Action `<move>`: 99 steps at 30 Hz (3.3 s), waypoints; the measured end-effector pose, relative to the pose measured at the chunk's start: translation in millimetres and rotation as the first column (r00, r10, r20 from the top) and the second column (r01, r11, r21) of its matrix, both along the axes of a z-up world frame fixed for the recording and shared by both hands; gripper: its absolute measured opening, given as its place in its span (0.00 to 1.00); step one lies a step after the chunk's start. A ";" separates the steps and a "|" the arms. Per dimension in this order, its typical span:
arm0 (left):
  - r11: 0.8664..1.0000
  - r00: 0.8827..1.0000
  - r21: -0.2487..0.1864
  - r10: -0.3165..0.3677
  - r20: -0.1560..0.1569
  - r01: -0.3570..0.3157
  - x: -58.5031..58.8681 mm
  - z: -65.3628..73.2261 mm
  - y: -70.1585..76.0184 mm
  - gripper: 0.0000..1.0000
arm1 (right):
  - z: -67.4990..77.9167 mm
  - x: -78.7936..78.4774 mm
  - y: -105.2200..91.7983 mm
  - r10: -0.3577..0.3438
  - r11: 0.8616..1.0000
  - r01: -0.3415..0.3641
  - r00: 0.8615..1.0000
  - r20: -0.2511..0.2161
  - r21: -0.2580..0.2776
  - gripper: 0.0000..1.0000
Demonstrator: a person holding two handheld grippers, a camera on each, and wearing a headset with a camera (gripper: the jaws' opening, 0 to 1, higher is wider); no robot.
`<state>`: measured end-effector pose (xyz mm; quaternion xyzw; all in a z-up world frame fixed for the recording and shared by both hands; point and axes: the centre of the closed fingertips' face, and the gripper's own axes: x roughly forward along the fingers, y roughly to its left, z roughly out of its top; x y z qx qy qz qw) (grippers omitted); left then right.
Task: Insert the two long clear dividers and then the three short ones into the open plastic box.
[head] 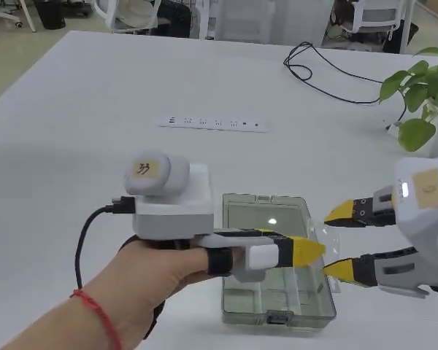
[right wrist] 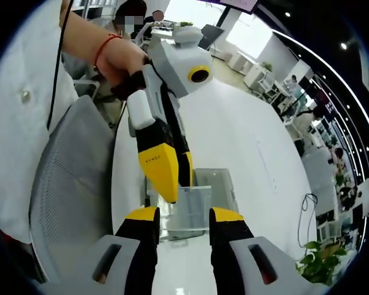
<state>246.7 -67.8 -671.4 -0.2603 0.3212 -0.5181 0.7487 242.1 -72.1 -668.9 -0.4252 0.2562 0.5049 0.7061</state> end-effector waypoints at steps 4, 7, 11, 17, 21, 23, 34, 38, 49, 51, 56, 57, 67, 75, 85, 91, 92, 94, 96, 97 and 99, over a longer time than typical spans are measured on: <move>1.000 1.000 -0.005 -0.012 -0.024 0.012 -4.3 -2.6 -3.0 0.19 | 1.1 -2.7 3.3 0.011 1.000 -0.011 1.000 0.002 -0.003 0.33; 1.000 0.999 -0.023 -0.012 -0.048 0.011 -5.9 -2.1 -4.2 0.13 | -0.1 -4.0 3.2 0.020 1.000 -0.020 1.000 0.012 -0.023 0.33; 0.999 0.998 -0.027 -0.023 -0.056 0.022 -8.2 -2.3 -5.9 0.09 | -0.8 -6.4 4.7 0.029 0.999 -0.028 1.000 0.010 -0.029 0.33; 0.999 0.997 -0.043 -0.031 -0.069 0.028 -10.3 0.0 -7.5 0.00 | -1.2 -7.0 5.1 0.034 0.999 -0.033 0.999 0.015 -0.042 0.33; 0.999 0.996 -0.046 -0.031 -0.080 0.028 -10.6 -0.6 -7.7 0.00 | -1.8 -7.2 5.3 0.039 0.998 -0.038 0.999 0.017 -0.048 0.33; 0.998 0.996 -0.049 -0.030 -0.083 0.027 -11.2 -0.6 -7.6 0.00 | -2.0 -7.5 5.5 0.041 0.998 -0.040 0.999 0.016 -0.048 0.33; 0.998 0.995 -0.055 -0.014 -0.102 0.008 -10.7 -1.0 -6.4 0.00 | -1.9 -7.8 6.7 0.045 0.998 -0.044 0.999 0.018 -0.043 0.33; 0.998 0.995 -0.058 -0.013 -0.098 0.008 -10.6 -0.7 -6.0 0.00 | -1.3 -6.5 6.7 0.041 0.998 -0.040 0.999 0.024 -0.042 0.35; 0.996 0.993 -0.010 -0.088 0.084 0.090 -16.5 1.7 -1.7 0.00 | 25.3 -5.1 4.0 0.021 0.987 0.004 0.988 -0.153 0.160 0.29; 0.993 0.979 0.002 -0.121 0.166 0.122 -19.0 6.1 -1.8 0.00 | 30.3 -6.5 3.8 0.035 0.979 0.010 0.975 -0.221 0.202 0.27; 0.982 0.935 0.010 -0.181 0.304 0.187 -25.3 15.3 -1.5 0.00 | 40.6 -15.6 5.3 0.135 0.965 -0.044 0.929 -0.344 0.260 0.22; 0.981 0.930 0.017 -0.190 0.314 0.194 -26.3 15.2 -1.6 0.00 | 40.8 -14.9 4.5 0.142 0.964 -0.046 0.923 -0.358 0.262 0.21; 0.957 0.851 0.045 -0.276 0.447 0.287 -39.3 21.6 -4.4 0.00 | 36.8 -27.8 8.2 0.237 0.957 -0.120 0.849 -0.472 0.266 0.14; 0.950 0.825 0.048 -0.291 0.485 0.307 -40.8 24.5 -4.2 0.00 | 33.4 -32.0 10.9 0.266 0.950 -0.135 0.819 -0.508 0.280 0.08; 0.946 0.810 0.070 -0.309 0.498 0.318 -43.4 20.7 -3.5 0.00 | 29.6 -36.8 13.7 0.282 0.948 -0.154 0.812 -0.510 0.280 0.03; 0.946 0.809 0.087 -0.313 0.498 0.312 -43.5 17.1 -2.2 0.00 | 25.7 -39.2 15.5 0.284 0.948 -0.163 0.818 -0.500 0.272 0.03; 0.946 0.806 0.092 -0.313 0.502 0.311 -43.5 16.6 -2.1 0.00 | 25.2 -39.4 15.7 0.284 0.948 -0.164 0.819 -0.498 0.271 0.03; 0.947 0.807 0.095 -0.312 0.501 0.307 -43.3 14.7 -1.3 0.00 | 24.5 -40.0 16.9 0.281 0.949 -0.162 0.821 -0.498 0.270 0.03; 0.949 0.810 0.094 -0.305 0.501 0.300 -43.2 14.4 0.1 0.00 | 23.5 -39.9 17.6 0.282 0.949 -0.163 0.823 -0.493 0.270 0.03; 0.950 0.812 0.094 -0.304 0.498 0.298 -43.4 14.0 0.5 0.00 | 23.1 -39.7 17.6 0.281 0.949 -0.163 0.824 -0.493 0.270 0.03; 0.951 0.813 0.101 -0.303 0.497 0.293 -43.4 12.1 1.8 0.00 | 22.7 -39.8 17.7 0.280 0.950 -0.163 0.825 -0.490 0.268 0.03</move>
